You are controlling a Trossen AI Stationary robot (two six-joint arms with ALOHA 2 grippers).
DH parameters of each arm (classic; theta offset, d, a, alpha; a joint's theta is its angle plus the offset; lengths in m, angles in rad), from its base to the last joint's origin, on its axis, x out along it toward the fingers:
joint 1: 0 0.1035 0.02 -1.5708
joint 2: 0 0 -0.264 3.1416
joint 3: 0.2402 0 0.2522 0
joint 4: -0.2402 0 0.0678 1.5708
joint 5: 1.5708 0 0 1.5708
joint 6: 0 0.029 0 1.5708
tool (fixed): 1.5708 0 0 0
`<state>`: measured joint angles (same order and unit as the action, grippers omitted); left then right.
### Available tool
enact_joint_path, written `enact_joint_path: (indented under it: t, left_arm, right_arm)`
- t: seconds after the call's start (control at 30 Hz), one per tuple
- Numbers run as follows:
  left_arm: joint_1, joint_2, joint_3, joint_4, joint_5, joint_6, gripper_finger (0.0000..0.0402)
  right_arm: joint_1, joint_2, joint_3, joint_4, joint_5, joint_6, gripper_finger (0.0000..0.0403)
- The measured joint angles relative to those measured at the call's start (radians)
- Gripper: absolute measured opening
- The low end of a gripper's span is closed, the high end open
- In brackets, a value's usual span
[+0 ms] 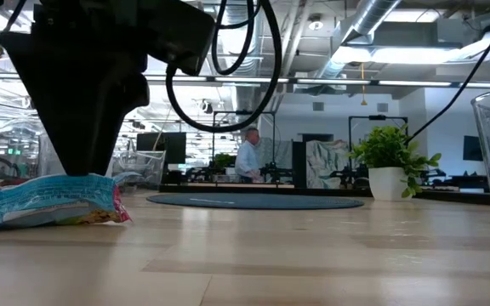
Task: Pick and place Granola Bars by type
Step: Put the red granola bar into the bottom left transparent bin
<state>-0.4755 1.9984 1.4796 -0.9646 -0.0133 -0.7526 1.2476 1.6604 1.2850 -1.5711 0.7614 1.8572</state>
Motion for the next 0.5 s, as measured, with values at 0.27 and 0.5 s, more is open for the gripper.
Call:
enact_joint_path:
  t: [0.27,0.5]
  left_arm:
    - [-0.006,0.0,0.035,0.005,-0.021,0.14,0.0229]
    - [-0.007,0.0,0.081,-0.016,-0.105,0.211,0.0229]
  right_arm:
    - [0.0,0.0,0.0,0.0,0.0,0.005,0.0253]
    - [0.0,0.0,0.0,0.0,0.0,0.011,0.0253]
